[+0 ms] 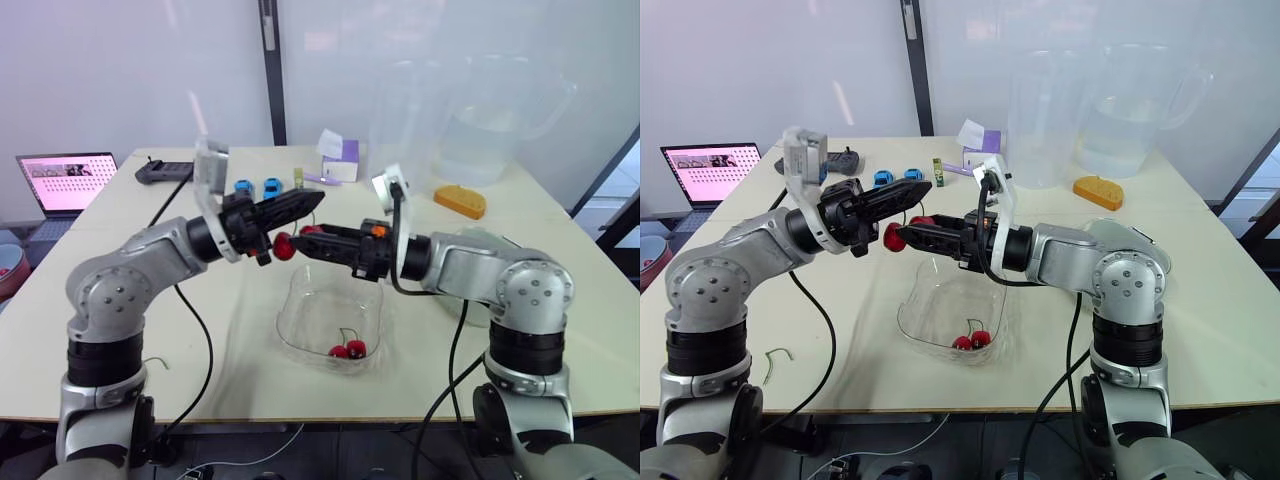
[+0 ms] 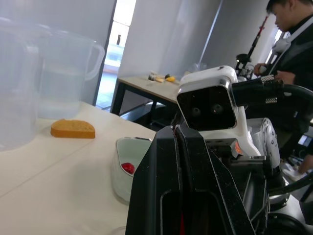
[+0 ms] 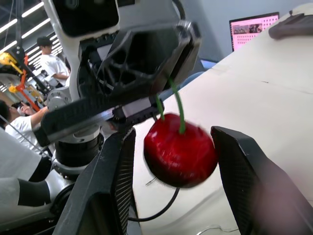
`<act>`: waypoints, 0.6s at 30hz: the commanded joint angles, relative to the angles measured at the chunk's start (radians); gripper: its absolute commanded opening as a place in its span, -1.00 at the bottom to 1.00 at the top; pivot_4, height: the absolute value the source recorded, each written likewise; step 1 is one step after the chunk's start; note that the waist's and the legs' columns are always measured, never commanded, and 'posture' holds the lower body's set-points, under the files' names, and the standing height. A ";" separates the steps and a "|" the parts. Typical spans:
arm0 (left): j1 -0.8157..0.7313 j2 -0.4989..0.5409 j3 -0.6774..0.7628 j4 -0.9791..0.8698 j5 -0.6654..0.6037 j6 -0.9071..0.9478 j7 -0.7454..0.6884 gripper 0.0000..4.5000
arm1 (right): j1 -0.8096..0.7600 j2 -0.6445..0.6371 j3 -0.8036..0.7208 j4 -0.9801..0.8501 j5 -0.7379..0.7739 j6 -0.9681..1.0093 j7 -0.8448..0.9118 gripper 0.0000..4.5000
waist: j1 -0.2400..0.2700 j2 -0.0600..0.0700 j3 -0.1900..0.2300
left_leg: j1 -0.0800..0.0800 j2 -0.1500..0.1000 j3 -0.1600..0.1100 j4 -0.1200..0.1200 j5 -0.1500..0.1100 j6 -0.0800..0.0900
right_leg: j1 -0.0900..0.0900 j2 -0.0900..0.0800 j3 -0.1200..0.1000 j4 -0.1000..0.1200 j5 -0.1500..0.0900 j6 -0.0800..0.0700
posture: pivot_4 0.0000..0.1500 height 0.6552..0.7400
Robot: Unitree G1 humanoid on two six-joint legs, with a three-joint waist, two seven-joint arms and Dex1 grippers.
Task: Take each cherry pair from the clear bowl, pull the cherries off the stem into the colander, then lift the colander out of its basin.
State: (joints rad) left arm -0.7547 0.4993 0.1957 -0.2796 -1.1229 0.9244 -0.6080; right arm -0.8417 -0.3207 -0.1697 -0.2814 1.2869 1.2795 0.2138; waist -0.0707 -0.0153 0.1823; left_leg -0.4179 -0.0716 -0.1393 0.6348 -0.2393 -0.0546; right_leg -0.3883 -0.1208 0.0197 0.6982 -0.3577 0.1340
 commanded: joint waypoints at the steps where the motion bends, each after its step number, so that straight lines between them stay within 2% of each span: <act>1: -0.016 0.005 0.007 -0.035 -0.010 -0.019 -0.006 -1.00 | -0.023 -0.002 -0.004 -0.013 0.035 -0.025 -0.013 -0.08 | 0.000 0.000 0.000 | 0.000 0.000 0.000 0.000 0.000 0.000 | 0.000 0.000 0.000 0.000 0.000 0.000 | 1.00 1.00; 3: -0.016 0.005 0.006 -0.035 -0.011 -0.020 -0.005 -1.00 | -0.020 -0.008 0.000 -0.013 0.036 -0.029 -0.014 -0.40 | 0.000 0.000 0.000 | 0.000 0.000 0.000 0.000 0.000 0.000 | 0.000 0.000 0.000 0.000 0.000 0.000 | 1.00 1.00; 14: -0.012 0.009 0.010 -0.039 -0.016 -0.024 -0.006 -1.00 | 0.021 -0.087 0.031 -0.043 0.120 0.003 -0.002 -0.40 | 0.001 0.000 0.000 | 0.000 0.000 0.000 0.000 0.000 0.000 | 0.000 0.000 0.000 0.000 0.000 0.000 | 1.00 1.00; 18: -0.012 0.009 0.009 -0.041 -0.016 -0.027 -0.006 -1.00 | 0.050 -0.196 0.087 -0.052 0.117 0.082 0.035 -0.40 | 0.001 0.000 0.000 | 0.000 0.000 0.000 0.000 0.000 0.000 | 0.000 0.000 0.000 0.000 0.000 0.000 | 1.00 1.00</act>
State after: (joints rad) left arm -0.7495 0.4992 0.1595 -0.2947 -1.1240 0.9302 -0.6118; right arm -0.8138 -0.4837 -0.1151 -0.3120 1.3928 1.3047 0.2361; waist -0.0694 -0.0153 0.1823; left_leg -0.4179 -0.0717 -0.1391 0.6349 -0.2394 -0.0545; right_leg -0.3877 -0.1208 0.0196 0.6977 -0.3577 0.1340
